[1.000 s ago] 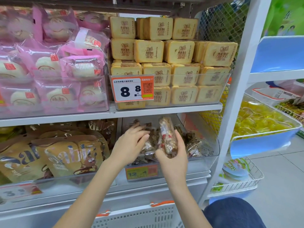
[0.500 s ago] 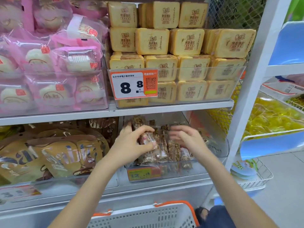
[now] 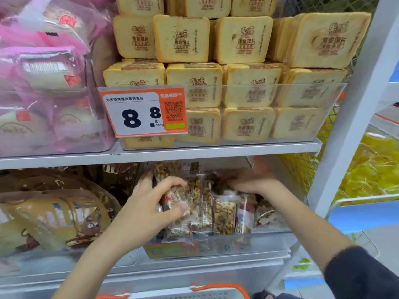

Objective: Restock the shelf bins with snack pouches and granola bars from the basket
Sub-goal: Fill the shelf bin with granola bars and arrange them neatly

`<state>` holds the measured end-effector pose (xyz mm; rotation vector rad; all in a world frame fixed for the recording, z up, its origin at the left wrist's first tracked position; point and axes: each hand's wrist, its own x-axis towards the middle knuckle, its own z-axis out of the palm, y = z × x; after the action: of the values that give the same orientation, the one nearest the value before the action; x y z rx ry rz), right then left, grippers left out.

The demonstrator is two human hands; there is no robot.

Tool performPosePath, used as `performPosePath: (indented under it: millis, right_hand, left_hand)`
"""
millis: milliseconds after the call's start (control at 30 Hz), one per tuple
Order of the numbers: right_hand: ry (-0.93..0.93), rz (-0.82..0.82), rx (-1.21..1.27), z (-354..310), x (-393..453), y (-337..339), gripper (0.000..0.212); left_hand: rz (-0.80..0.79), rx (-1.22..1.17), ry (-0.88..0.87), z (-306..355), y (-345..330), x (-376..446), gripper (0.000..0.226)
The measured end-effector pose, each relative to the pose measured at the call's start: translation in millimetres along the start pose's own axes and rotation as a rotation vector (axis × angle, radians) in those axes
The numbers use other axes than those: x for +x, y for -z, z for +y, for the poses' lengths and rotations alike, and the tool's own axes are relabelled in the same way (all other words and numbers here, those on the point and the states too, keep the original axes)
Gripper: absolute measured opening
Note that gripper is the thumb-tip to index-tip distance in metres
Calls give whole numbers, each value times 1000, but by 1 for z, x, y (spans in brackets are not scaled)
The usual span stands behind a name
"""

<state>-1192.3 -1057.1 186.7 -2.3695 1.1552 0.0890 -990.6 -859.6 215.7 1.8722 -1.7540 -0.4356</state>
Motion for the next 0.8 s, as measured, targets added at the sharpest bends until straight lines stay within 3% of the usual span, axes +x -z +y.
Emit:
performPosePath:
  millis: [167,400,533,600,700,733,800]
  right_hand:
    - [-51,11,-106,20,-32,8,35]
    - [-126,120,-242,9,16,9,32]
    - [-128,-34,-238,4,41,2,54]
    - [-158,-64,-162,3,43,3,49]
    - [-201,246,-162,22,43,5,29]
    - [-233,321,-121,31,41,6,43]
    - [-281,250,3,41,36,6,88]
  left_hand:
    - [-7,-12,-10,-1,-1,0,35]
    - [-6,-31,-6,0,0,-2,34]
    - [-17,-35,-3,2,0,-2,34]
    - [-26,-41,11,1,1,-2,35]
    - [-34,-32,20,0,0,-3,36]
    - [-32,-29,19,-1,-1,-3,36]
    - [-16,-21,9,-1,-2,-3,37]
